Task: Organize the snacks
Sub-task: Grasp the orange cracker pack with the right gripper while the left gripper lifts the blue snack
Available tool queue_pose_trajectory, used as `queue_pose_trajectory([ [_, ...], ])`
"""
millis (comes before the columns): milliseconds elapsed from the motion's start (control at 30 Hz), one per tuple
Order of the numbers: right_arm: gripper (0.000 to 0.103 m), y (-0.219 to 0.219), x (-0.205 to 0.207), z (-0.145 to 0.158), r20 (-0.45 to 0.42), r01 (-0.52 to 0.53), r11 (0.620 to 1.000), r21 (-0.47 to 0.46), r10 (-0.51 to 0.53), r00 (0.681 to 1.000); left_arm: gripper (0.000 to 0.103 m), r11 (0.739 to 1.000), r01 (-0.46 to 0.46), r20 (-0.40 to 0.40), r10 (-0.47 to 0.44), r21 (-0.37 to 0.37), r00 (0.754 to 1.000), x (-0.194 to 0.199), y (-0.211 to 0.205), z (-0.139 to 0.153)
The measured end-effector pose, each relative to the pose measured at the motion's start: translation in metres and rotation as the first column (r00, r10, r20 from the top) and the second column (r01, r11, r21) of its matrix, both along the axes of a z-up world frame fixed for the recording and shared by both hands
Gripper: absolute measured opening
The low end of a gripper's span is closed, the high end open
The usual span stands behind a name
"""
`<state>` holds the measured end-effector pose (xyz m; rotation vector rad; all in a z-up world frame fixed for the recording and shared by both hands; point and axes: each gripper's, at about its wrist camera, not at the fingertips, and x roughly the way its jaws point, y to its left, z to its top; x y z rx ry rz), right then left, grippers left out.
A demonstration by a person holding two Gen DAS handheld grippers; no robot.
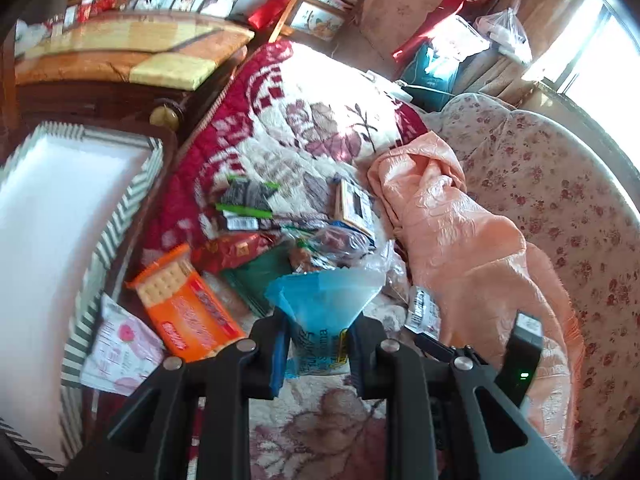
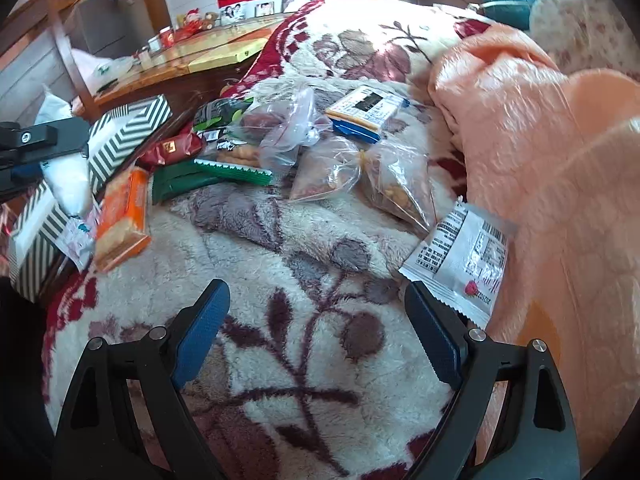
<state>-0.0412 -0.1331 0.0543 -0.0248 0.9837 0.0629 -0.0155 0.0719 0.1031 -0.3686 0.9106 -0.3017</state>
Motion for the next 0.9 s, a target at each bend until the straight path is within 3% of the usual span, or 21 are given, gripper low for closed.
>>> queue_pose_trajectory([
  [133,0.09,0.015,0.002,0.01,0.021,-0.085,0.993,0.082,0.083,0.996,0.027,0.995,-0.064,0.023,0.062,0.07,0.998,-0.005,0.015,0.008],
  [367,0.09,0.089,0.031,0.015,-0.027,-0.309,0.948,0.077,0.311,0.95,0.027,0.95,-0.204,0.029,0.203,0.235,0.979,-0.024,0.054,0.006],
  [633,0.09,0.16,0.063,-0.009,-0.151,-0.421,0.906,0.035,0.421,0.894,0.027,0.937,-0.275,-0.002,0.283,0.217,0.959,-0.038,0.091,-0.007],
  [733,0.089,0.177,0.067,-0.021,-0.196,-0.457,0.887,-0.06,0.438,0.877,0.027,0.938,-0.277,-0.01,0.286,0.209,0.958,-0.039,0.092,-0.01],
  [900,0.069,0.189,0.081,-0.029,-0.239,-0.498,0.864,-0.079,0.469,0.85,0.027,0.939,-0.274,-0.022,0.284,0.207,0.959,-0.039,0.091,-0.016],
])
